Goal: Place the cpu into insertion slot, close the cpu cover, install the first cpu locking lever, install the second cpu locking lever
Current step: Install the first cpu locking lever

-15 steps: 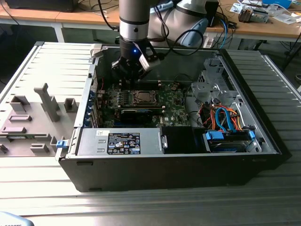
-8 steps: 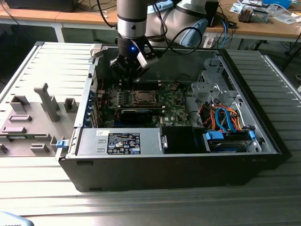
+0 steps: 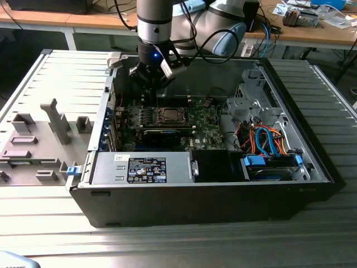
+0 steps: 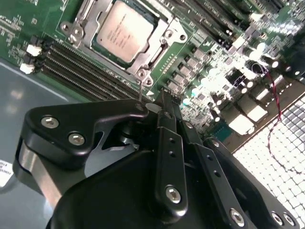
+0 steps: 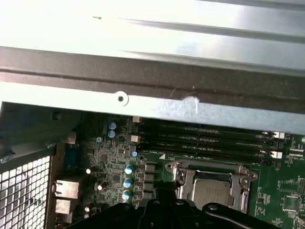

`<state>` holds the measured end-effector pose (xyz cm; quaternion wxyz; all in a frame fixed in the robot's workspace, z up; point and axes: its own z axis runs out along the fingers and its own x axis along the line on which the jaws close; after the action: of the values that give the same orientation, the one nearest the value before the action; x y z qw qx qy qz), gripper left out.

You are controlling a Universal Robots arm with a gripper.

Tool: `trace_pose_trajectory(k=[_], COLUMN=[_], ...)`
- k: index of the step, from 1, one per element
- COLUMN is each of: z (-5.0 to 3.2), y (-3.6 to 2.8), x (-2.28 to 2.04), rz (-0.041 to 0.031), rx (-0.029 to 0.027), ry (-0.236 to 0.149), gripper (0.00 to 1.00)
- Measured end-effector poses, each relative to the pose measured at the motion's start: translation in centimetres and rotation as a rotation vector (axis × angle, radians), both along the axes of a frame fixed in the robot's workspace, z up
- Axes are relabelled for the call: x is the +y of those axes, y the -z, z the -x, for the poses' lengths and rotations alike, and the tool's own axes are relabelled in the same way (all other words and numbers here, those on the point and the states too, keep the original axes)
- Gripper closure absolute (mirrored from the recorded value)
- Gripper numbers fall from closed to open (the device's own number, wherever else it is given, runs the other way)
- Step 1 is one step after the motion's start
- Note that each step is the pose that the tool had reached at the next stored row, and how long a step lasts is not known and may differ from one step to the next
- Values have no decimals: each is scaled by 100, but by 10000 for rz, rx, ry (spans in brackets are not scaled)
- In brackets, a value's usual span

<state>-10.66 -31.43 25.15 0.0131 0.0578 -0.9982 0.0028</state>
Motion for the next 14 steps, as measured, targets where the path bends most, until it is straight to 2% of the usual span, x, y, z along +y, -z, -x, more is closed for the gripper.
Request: trace_pose_trajectory(k=[4,7,9,10,14], z=[10,18,19,19,19], y=[-38,-66,-72,-72,-75], x=[25,56,75,80,82], rz=[-91,-191,-421,-463,-459], rx=[1,-1,1,0,0], ry=[0,0,1,1,0], gripper=[89,89,89,89,89])
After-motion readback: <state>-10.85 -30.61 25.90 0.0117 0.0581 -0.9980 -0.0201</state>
